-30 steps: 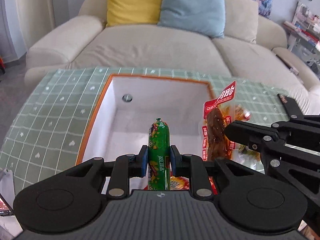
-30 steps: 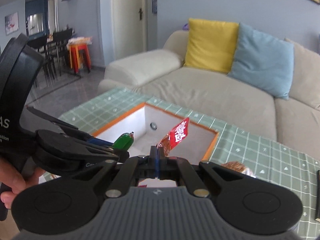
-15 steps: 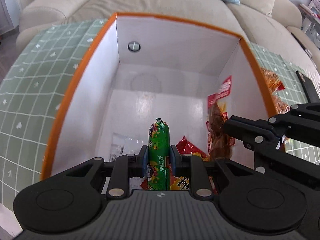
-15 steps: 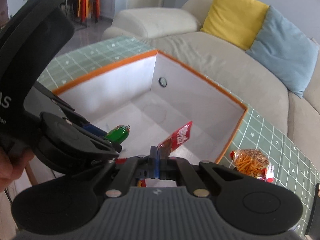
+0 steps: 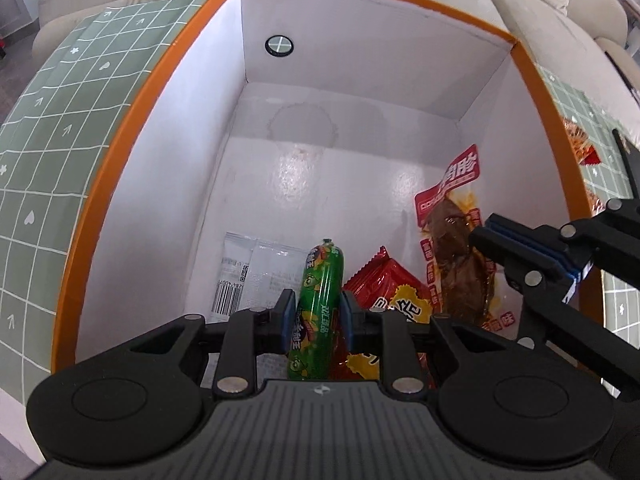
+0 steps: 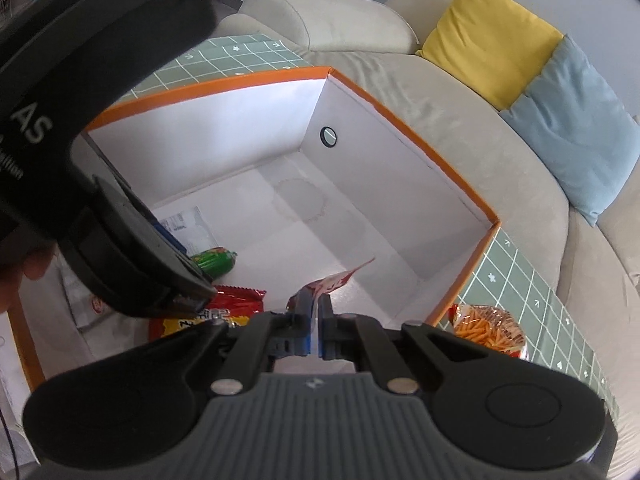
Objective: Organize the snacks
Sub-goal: 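Open the left tool to drop the sausage while the right tool drops the meat pack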
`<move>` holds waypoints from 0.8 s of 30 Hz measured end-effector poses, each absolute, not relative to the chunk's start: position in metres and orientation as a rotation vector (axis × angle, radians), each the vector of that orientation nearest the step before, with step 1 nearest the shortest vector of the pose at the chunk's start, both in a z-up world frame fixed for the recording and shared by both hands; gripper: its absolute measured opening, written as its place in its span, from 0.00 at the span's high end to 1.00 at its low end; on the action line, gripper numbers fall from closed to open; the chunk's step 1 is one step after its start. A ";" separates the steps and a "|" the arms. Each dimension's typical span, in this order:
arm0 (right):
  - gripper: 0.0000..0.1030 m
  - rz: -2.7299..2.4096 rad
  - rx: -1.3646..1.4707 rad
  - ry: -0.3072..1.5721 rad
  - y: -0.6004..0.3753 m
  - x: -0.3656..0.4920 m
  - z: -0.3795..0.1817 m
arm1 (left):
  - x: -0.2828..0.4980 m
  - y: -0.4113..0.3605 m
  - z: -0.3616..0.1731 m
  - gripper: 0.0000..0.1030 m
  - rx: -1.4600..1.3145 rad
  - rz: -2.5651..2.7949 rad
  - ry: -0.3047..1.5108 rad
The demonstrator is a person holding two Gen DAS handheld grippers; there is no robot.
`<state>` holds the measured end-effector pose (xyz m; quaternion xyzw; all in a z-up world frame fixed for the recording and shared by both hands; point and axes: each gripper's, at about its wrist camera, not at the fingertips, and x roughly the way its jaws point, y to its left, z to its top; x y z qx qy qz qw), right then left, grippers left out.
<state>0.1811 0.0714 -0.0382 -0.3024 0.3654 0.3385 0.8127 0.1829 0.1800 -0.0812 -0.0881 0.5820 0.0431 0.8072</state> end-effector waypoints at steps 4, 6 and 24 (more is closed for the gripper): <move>1.00 0.726 -0.679 0.773 0.071 0.179 -0.039 | 0.185 0.181 -0.083 0.66 -0.181 0.106 1.258; 0.99 0.723 -0.700 0.768 0.070 0.177 -0.038 | 0.185 0.182 -0.082 0.60 -0.186 0.111 1.253; 0.59 0.654 -0.744 0.612 0.040 0.151 -0.006 | 0.164 0.156 -0.033 0.33 -0.130 0.150 1.072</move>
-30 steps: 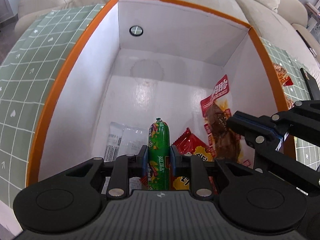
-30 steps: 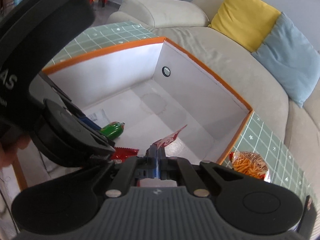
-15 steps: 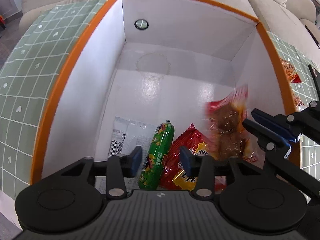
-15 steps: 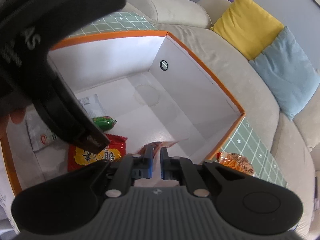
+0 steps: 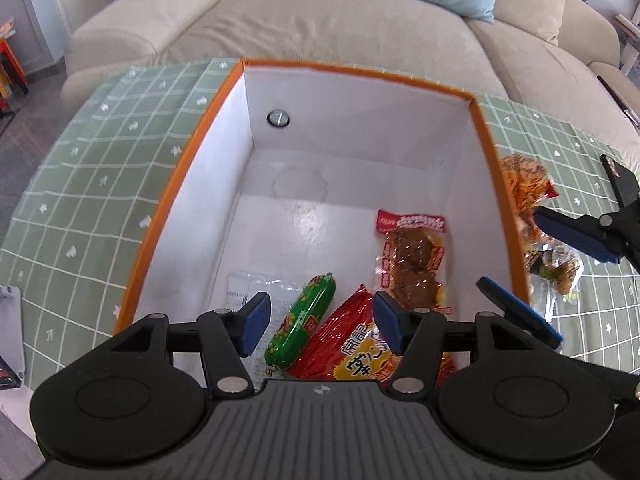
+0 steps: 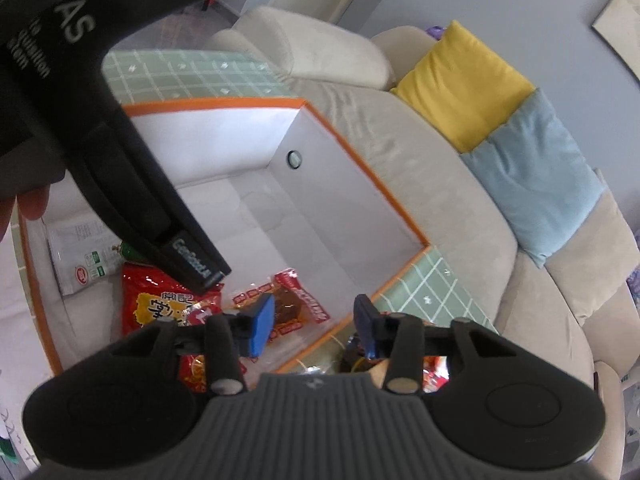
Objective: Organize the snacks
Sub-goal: 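Open the left tool to drop the sausage while the right tool drops the meat pack, then move both tools back from the box toward the remaining snacks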
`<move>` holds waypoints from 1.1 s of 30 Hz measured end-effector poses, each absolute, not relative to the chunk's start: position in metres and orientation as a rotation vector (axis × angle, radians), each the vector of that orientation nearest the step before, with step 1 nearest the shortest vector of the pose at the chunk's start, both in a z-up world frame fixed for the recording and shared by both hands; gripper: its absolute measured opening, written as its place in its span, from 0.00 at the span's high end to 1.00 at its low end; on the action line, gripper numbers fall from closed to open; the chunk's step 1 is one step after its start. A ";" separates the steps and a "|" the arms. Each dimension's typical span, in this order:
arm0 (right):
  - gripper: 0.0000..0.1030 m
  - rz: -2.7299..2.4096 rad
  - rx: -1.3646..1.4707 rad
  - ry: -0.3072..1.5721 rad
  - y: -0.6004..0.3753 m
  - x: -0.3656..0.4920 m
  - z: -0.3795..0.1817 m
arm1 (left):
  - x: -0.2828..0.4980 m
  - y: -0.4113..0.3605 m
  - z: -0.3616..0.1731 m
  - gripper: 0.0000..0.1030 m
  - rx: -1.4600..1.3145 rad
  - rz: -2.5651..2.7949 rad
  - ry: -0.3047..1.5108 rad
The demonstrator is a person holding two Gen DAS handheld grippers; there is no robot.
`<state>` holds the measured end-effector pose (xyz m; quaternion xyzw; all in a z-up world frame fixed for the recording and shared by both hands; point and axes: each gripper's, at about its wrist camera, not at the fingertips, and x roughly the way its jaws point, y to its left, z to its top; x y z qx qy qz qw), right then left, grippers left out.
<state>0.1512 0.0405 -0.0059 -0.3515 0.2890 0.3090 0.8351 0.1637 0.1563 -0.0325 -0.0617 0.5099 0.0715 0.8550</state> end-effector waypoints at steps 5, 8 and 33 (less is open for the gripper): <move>0.53 0.604 -0.633 0.587 0.010 0.144 0.013 | 0.150 0.138 -0.015 0.32 -0.112 0.126 0.983; 0.53 0.562 -0.543 0.584 -0.012 0.140 0.022 | 0.142 0.122 -0.006 0.32 -0.096 0.088 0.931; 0.50 0.276 -0.024 0.707 -0.157 0.134 -0.042 | 0.129 -0.002 -0.023 0.34 0.072 -0.258 0.812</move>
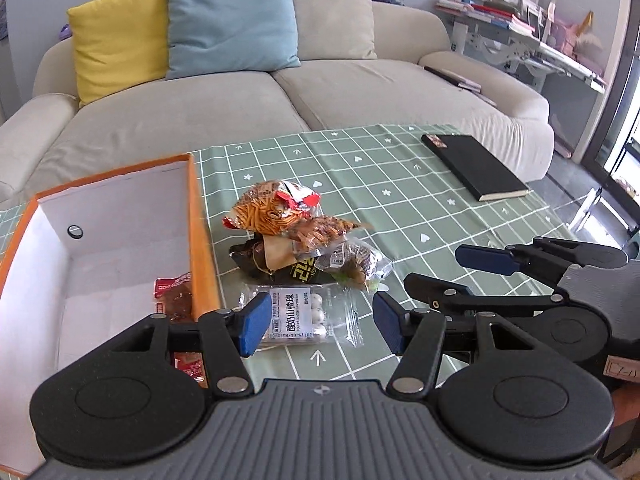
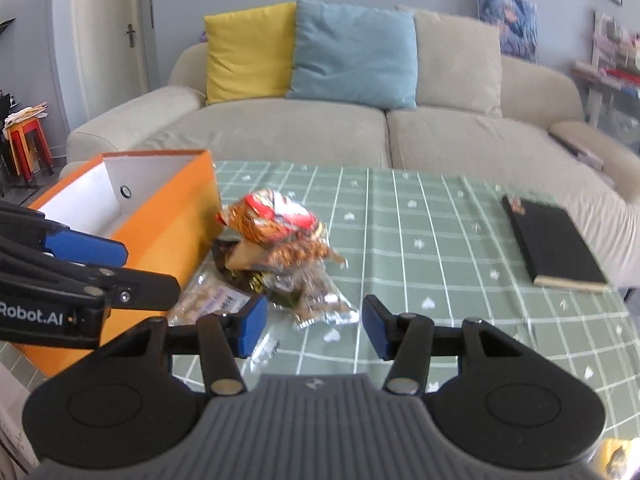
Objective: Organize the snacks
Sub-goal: 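Move both tools back from the box toward the remaining snacks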
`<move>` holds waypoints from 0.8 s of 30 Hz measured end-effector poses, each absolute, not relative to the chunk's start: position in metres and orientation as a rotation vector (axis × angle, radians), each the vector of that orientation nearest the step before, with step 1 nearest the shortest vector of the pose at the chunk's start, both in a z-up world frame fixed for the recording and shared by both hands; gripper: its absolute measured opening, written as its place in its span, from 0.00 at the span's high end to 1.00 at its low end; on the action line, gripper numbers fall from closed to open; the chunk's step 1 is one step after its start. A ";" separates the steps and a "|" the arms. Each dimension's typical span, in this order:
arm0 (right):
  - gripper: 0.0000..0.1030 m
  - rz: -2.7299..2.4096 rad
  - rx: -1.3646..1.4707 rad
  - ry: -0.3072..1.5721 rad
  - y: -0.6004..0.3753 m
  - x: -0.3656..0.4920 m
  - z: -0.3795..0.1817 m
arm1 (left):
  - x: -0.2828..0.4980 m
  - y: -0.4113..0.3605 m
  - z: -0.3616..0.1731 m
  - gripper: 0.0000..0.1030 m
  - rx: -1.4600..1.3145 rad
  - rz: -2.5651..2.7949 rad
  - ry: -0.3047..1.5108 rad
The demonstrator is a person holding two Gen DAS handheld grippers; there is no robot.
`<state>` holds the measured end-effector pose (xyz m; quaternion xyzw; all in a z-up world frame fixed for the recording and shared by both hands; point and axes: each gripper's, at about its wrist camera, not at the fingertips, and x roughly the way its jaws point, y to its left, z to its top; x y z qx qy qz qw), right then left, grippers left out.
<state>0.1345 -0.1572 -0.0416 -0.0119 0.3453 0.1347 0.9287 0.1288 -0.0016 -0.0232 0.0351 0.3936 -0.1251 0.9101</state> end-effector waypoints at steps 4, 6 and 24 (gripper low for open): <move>0.47 0.264 -0.001 0.742 -0.166 0.142 -0.056 | 0.134 -0.003 -0.031 0.35 0.083 -0.260 0.822; 0.46 0.263 -0.002 0.758 -0.167 0.147 -0.064 | 0.138 -0.003 -0.035 0.35 0.074 -0.262 0.846; 0.42 0.400 -0.042 0.750 -0.160 0.197 -0.091 | 0.171 -0.009 -0.059 0.45 0.144 -0.288 0.989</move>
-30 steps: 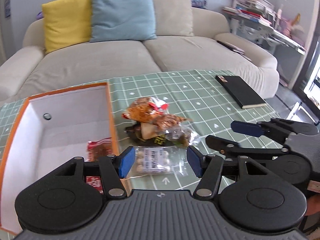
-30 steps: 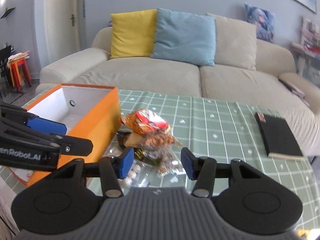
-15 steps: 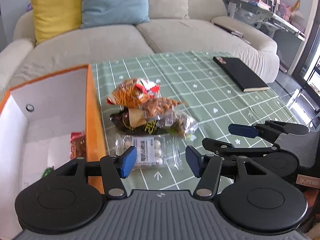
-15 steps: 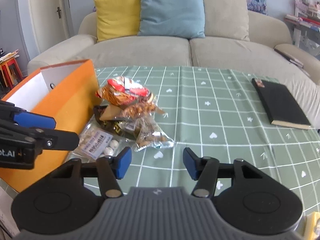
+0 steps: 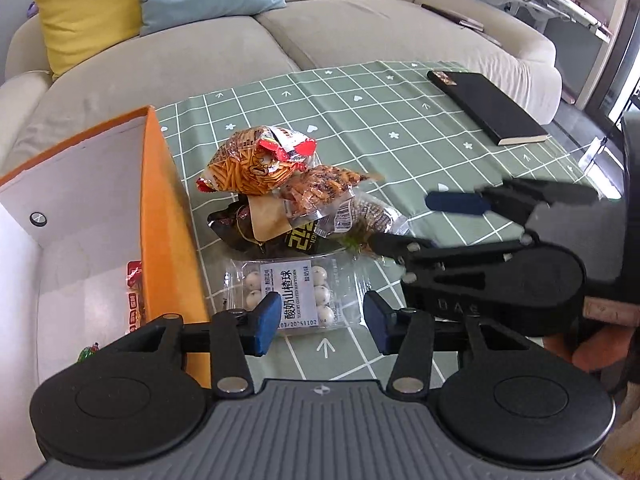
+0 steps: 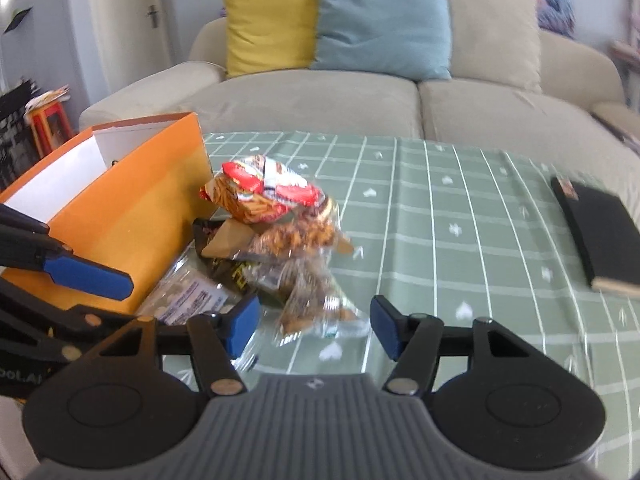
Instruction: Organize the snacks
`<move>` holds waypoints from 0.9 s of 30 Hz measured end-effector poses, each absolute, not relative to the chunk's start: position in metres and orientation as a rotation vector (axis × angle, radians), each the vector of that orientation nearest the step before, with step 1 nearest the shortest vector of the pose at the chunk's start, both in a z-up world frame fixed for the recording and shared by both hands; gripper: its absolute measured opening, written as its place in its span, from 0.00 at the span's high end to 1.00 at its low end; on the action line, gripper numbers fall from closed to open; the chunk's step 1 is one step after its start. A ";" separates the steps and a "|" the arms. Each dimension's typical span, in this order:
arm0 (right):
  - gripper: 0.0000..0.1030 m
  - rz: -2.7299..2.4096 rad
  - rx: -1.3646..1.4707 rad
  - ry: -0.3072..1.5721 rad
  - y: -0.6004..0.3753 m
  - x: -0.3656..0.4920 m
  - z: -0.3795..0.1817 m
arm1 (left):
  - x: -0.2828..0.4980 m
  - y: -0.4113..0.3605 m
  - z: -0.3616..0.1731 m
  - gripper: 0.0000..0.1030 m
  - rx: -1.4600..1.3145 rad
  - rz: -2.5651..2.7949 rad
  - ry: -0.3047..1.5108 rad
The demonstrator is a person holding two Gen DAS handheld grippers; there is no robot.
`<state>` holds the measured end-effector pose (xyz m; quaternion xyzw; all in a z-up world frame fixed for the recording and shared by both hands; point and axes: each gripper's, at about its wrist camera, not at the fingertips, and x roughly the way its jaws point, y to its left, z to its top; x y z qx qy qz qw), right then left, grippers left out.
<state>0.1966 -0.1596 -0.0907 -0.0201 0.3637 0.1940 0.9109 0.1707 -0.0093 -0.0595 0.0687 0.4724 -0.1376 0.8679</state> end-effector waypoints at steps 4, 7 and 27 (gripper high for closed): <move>0.42 0.429 -0.062 0.770 -0.155 0.213 -0.099 | 0.175 -0.012 -0.062 0.45 0.180 -0.289 1.001; 0.57 0.430 -0.032 0.806 -0.157 0.220 -0.108 | 0.178 -0.015 -0.064 0.45 0.199 -0.296 1.021; 0.64 0.302 -0.001 0.867 -0.193 0.188 -0.106 | 0.163 -0.063 -0.115 0.47 0.371 -0.198 0.932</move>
